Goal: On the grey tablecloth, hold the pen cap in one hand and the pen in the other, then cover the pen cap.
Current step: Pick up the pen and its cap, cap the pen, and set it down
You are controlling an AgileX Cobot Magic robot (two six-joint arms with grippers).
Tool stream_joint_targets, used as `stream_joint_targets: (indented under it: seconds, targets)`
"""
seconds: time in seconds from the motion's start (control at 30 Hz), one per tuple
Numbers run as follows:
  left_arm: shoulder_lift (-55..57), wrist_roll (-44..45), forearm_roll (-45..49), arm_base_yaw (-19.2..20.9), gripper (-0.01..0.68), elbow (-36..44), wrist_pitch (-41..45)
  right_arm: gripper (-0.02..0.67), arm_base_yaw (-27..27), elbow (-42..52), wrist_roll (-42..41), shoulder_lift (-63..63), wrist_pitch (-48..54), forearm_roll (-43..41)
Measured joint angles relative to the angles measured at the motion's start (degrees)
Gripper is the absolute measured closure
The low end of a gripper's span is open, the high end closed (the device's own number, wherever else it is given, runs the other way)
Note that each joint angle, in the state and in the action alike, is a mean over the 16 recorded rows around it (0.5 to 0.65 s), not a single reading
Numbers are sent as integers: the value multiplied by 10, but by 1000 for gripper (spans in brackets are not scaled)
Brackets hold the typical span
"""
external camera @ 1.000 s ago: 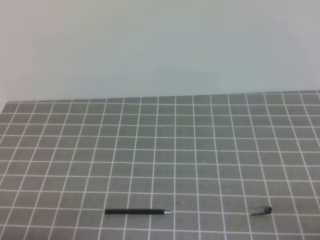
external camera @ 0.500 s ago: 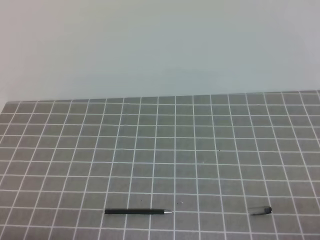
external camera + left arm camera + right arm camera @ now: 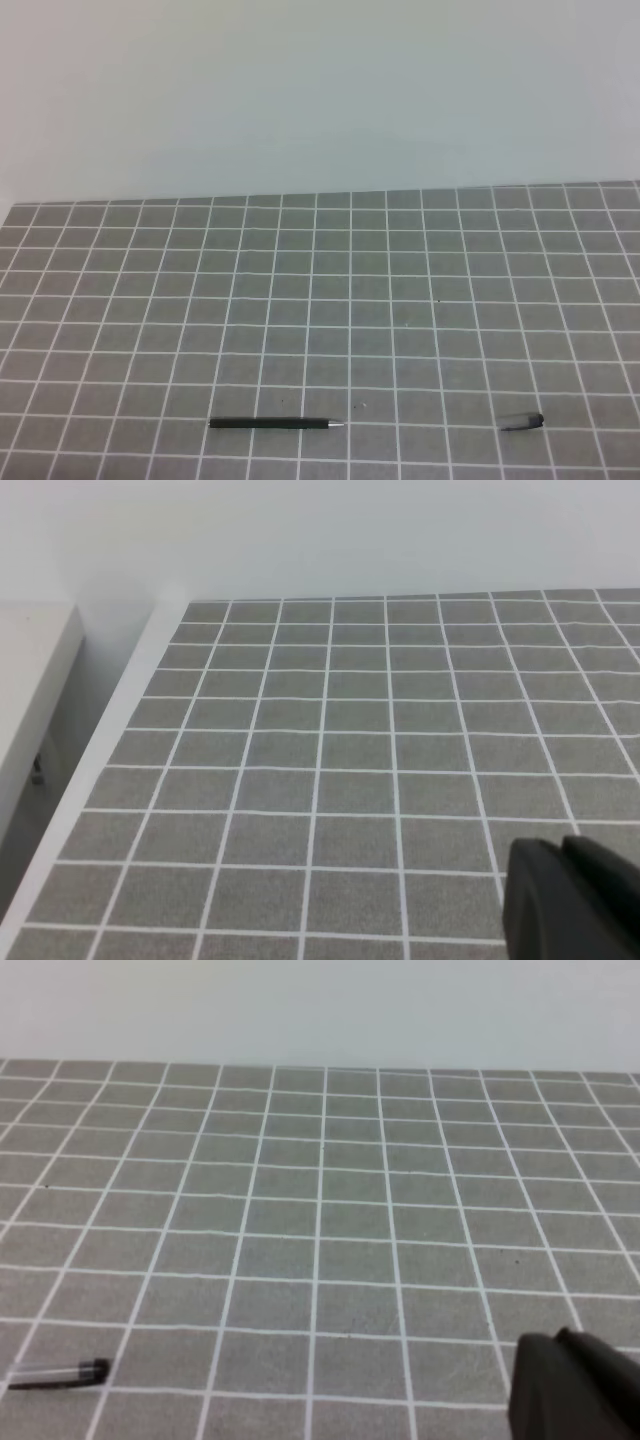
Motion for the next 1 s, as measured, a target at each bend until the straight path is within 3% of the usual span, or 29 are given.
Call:
stream_joint_targets:
  seconds: [0.57, 0.77, 1.0]
  targets:
    - [0, 0, 19, 0, 676, 0, -27, 650, 0, 0, 0, 0, -14, -7]
    - [0, 0, 28, 0, 676, 0, -121, 650, 0, 0, 0, 0, -85, -15]
    - [0, 1, 30, 0, 676, 0, -303, 650, 0, 0, -3, 0, -231, -20]
